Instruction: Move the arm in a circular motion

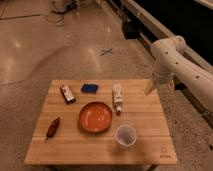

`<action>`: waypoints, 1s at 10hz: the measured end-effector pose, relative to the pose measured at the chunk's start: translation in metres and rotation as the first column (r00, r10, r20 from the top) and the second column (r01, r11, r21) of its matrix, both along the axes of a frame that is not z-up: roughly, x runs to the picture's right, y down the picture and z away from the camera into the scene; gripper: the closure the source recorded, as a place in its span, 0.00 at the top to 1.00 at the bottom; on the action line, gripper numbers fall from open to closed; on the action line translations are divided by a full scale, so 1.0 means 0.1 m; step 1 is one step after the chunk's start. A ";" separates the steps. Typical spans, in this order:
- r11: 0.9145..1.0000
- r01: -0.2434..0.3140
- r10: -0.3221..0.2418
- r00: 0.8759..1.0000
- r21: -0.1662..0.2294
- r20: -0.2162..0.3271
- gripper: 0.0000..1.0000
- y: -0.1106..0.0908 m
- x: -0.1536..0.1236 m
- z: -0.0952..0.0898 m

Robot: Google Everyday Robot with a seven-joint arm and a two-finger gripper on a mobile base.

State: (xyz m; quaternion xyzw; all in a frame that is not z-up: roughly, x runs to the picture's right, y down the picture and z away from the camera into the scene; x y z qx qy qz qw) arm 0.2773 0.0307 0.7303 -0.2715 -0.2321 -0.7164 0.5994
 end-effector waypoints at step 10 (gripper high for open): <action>0.984 0.174 -0.166 0.970 -0.033 0.178 0.80 1.10 -1.25 -0.95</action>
